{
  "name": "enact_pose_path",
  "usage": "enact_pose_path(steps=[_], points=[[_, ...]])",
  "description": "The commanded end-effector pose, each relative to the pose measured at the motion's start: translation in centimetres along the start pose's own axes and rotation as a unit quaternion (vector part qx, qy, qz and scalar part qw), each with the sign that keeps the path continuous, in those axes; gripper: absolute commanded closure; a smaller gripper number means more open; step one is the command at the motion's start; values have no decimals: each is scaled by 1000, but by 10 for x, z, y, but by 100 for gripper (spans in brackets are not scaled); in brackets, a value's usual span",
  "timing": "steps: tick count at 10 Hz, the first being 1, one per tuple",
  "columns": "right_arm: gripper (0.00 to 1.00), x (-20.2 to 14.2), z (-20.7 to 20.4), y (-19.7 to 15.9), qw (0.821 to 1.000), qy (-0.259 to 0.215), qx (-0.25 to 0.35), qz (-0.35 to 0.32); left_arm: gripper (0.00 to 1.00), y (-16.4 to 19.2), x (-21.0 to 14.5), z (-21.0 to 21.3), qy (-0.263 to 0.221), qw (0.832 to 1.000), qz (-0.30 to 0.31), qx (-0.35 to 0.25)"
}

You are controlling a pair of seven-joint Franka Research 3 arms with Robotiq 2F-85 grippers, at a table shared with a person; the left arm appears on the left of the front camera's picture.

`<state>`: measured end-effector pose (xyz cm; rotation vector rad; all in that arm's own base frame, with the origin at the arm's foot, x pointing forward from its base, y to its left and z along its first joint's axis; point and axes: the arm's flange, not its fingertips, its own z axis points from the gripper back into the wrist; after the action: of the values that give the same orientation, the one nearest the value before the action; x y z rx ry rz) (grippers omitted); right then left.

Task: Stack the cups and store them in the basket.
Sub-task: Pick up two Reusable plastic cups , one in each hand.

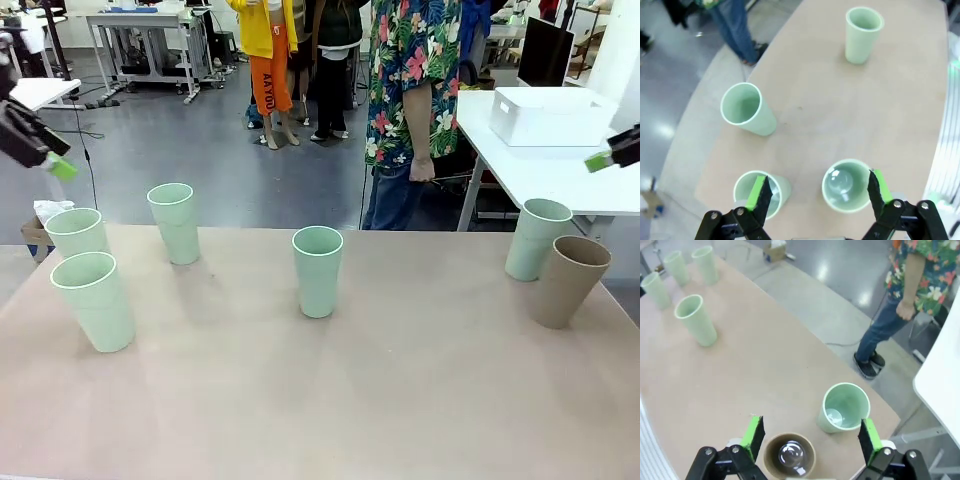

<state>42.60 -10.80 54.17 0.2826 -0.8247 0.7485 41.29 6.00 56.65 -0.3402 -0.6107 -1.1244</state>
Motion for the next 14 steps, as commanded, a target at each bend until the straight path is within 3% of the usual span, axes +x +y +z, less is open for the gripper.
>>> enact_pose_path(steps=[1,3,6,10,13,14], points=[[0,-38,21,-31,997,-66,37,21,0,35,-49,13,-42,997,-43,-49],[0,-64,52,-33,995,-89,31,38,0,42,-92,23,-83,993,-59,-58],[0,-79,76,-26,991,-108,49,55,0,38,-127,29,-125,988,-79,-47],[0,-70,94,-18,992,-113,36,40,0,38,-140,29,-166,983,-72,-40],[0,-65,88,-23,992,-112,38,31,0,39,-141,28,-171,981,-74,-43],[0,-65,86,-23,993,-109,45,23,0,39,-137,31,-163,985,-42,-34]])
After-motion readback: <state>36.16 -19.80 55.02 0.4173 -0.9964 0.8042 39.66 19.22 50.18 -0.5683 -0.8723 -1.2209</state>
